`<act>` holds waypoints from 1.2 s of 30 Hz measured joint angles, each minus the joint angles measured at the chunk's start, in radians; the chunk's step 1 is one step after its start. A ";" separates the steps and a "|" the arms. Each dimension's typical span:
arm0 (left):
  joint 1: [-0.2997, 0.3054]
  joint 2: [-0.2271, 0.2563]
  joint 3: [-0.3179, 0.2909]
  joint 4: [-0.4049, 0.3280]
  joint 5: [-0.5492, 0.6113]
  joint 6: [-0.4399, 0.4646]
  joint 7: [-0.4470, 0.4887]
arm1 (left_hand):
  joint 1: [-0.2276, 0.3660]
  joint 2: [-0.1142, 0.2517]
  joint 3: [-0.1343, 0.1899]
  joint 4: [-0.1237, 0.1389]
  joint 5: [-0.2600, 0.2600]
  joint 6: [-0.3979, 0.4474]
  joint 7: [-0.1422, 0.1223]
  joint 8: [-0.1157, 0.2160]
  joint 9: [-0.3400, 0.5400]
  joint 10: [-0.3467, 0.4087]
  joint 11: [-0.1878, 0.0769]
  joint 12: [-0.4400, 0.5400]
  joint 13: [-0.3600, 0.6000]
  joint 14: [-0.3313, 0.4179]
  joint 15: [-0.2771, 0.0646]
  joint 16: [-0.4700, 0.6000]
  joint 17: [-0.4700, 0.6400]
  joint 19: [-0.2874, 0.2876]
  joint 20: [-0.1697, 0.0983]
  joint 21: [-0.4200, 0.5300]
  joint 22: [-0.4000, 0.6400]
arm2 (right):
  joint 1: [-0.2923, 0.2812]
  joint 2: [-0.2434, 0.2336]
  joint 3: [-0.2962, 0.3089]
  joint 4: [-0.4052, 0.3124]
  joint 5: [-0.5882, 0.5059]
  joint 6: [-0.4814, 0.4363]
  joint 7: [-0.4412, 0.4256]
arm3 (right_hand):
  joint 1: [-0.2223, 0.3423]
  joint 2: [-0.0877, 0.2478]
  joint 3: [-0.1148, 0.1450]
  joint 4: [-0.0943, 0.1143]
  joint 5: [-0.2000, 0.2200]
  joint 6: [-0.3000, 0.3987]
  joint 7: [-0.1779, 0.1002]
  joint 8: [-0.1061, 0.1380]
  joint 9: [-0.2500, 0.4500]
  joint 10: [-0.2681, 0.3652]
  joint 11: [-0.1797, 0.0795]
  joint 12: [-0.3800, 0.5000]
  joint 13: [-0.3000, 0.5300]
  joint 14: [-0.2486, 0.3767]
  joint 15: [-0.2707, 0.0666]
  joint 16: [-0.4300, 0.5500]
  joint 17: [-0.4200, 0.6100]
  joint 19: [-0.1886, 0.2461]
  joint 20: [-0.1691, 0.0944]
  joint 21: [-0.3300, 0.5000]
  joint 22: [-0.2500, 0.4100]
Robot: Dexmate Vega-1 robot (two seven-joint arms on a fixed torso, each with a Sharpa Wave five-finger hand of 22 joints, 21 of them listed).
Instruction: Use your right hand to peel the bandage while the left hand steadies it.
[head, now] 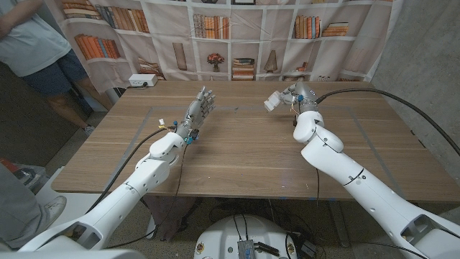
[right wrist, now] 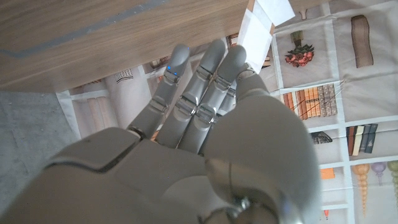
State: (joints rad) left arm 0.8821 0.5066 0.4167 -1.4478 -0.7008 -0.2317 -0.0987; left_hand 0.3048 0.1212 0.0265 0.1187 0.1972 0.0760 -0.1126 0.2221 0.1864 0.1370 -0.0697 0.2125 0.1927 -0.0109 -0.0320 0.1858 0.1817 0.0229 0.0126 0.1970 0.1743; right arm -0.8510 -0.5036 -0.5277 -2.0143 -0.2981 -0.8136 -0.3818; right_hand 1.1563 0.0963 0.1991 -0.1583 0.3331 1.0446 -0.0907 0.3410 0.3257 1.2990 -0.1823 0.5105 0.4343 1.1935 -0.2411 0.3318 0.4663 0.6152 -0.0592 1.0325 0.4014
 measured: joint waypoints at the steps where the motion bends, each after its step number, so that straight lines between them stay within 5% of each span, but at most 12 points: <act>1: -0.001 -0.002 0.000 0.000 -0.002 0.000 -0.002 | -0.003 -0.003 0.000 0.000 0.000 0.010 -0.001 0.004 0.000 0.000 0.000 0.000 0.000 0.000 0.000 0.000 0.000 -0.001 0.001 0.000 0.000 | -0.001 0.001 0.003 -0.001 0.015 0.005 -0.007 | 0.000 0.000 0.000 0.000 0.002 0.000 0.000 0.002 0.001 0.000 0.000 0.000 0.000 0.000 0.000 0.000 0.000 0.000 0.000 0.000 0.000; 8: -0.004 -0.021 -0.005 0.000 -0.036 -0.005 -0.024 | 0.019 -0.019 0.003 -0.023 0.000 0.048 -0.004 0.008 0.000 -0.022 0.007 -0.003 0.000 -0.020 -0.003 -0.005 0.000 -0.010 0.009 0.000 0.000 | 0.002 0.000 0.013 -0.002 0.077 0.038 -0.075 | 0.000 0.000 0.000 0.000 0.008 -0.002 0.002 0.004 0.009 0.000 0.000 0.000 -0.003 0.000 0.000 -0.007 0.005 0.000 0.000 0.007 0.000; 15: -0.002 -0.034 -0.007 -0.020 -0.017 -0.035 0.003 | 0.162 -0.002 0.054 -0.112 -0.001 0.287 -0.073 0.068 0.002 -0.140 -0.007 -0.020 0.000 -0.072 -0.004 -0.005 0.000 -0.034 -0.002 0.000 0.000 | 0.014 -0.003 -0.003 0.006 0.116 0.066 -0.123 | 0.000 0.000 0.000 0.000 0.012 -0.002 0.002 0.003 0.016 0.000 0.000 -0.004 0.000 0.000 0.000 -0.007 0.005 -0.011 0.000 0.018 0.000; 23: 0.010 -0.036 -0.003 -0.054 0.039 -0.054 0.065 | 0.227 -0.020 0.068 -0.158 -0.005 0.404 -0.071 0.088 0.000 -0.158 -0.013 -0.014 0.000 -0.082 -0.003 -0.005 0.000 -0.038 0.002 0.000 0.000 | 0.023 -0.004 -0.013 0.012 0.147 0.092 -0.155 | 0.000 0.000 0.004 0.004 0.011 -0.004 0.003 0.011 0.023 0.000 0.000 -0.004 0.000 0.000 0.000 -0.007 0.009 -0.011 0.000 0.031 -0.002; 29: 0.027 -0.061 0.006 -0.067 0.135 -0.107 0.152 | 0.295 -0.041 0.083 -0.213 -0.009 0.550 -0.063 0.111 0.000 -0.068 -0.054 0.018 0.000 -0.026 -0.002 0.008 0.000 -0.013 -0.023 0.008 0.000 | 0.032 0.003 -0.024 0.017 0.157 0.101 -0.188 | 0.000 0.000 0.004 0.004 0.019 -0.004 0.003 0.011 0.025 0.000 0.000 -0.009 0.000 0.000 0.000 -0.015 0.009 -0.016 0.006 0.036 -0.003; 34: 0.033 -0.066 0.015 -0.079 0.193 -0.123 0.208 | 0.333 -0.044 0.094 -0.233 -0.009 0.569 -0.062 0.110 -0.005 -0.057 -0.057 0.018 0.000 -0.027 -0.002 0.008 0.000 -0.012 -0.023 0.008 0.000 | 0.039 0.017 -0.036 0.017 0.157 0.101 -0.220 | 0.000 0.000 0.007 0.001 0.019 -0.006 0.005 0.015 0.028 0.000 0.000 -0.008 -0.001 0.005 0.005 -0.015 0.014 -0.016 0.006 0.042 -0.003; 36: 0.033 -0.064 0.019 -0.083 0.209 -0.125 0.216 | 0.391 -0.051 0.110 -0.259 -0.009 0.531 -0.064 0.084 -0.004 -0.059 -0.055 0.017 0.000 -0.027 -0.002 0.008 0.000 -0.012 -0.023 0.008 0.000 | 0.041 0.022 -0.040 0.017 0.155 0.100 -0.230 | 0.000 0.000 0.007 0.001 0.021 -0.006 0.005 0.015 0.028 0.000 0.000 -0.009 -0.001 0.010 0.001 -0.015 0.014 -0.016 0.006 0.047 -0.003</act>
State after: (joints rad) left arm 0.9156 0.4428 0.4358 -1.5311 -0.4916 -0.3570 0.1171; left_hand 0.6956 0.0705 0.1364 -0.1405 0.1885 0.6066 -0.1761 0.3060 0.1827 0.0781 -0.1244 0.2298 0.1927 -0.0374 -0.0338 0.1933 0.1817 0.0104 -0.0107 0.2047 0.1742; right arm -0.8095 -0.4819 -0.5681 -1.9974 -0.1434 -0.7136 -0.6116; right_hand 1.1562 0.0962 0.2060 -0.1573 0.3537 1.0390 -0.0858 0.3564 0.3539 1.2989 -0.1822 0.5020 0.4338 1.2031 -0.2399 0.3163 0.4802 0.5992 -0.0535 1.0792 0.3987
